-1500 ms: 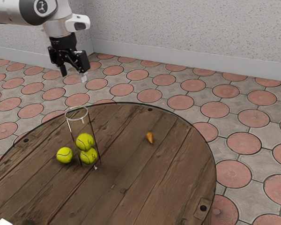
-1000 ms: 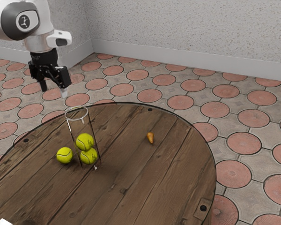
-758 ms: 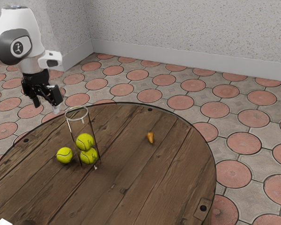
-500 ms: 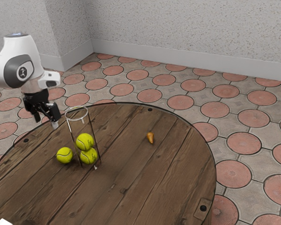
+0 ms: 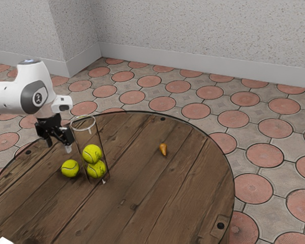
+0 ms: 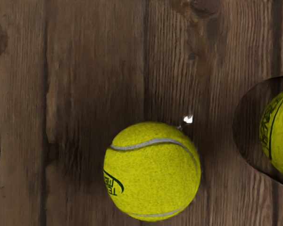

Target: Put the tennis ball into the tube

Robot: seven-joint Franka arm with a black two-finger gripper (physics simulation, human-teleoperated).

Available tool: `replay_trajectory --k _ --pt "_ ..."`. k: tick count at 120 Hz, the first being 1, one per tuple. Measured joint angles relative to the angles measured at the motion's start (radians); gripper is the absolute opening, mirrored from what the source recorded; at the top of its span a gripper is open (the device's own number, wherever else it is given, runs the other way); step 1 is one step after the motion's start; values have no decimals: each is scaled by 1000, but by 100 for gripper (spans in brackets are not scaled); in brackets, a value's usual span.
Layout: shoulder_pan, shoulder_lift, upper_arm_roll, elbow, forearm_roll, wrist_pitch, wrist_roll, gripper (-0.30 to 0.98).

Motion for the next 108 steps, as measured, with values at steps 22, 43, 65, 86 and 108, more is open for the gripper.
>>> replay_trajectory --k 22,43,65,86,108 --pt "0 55 0 -4 -12 34 -3 69" --pt "0 105 0 -2 -26 51 -6 69" --pt "-1 163 0 1 -50 80 -7 69" --pt "-1 195 0 1 -59 103 -9 69" --pt "-1 203 0 1 -63 115 -10 44"
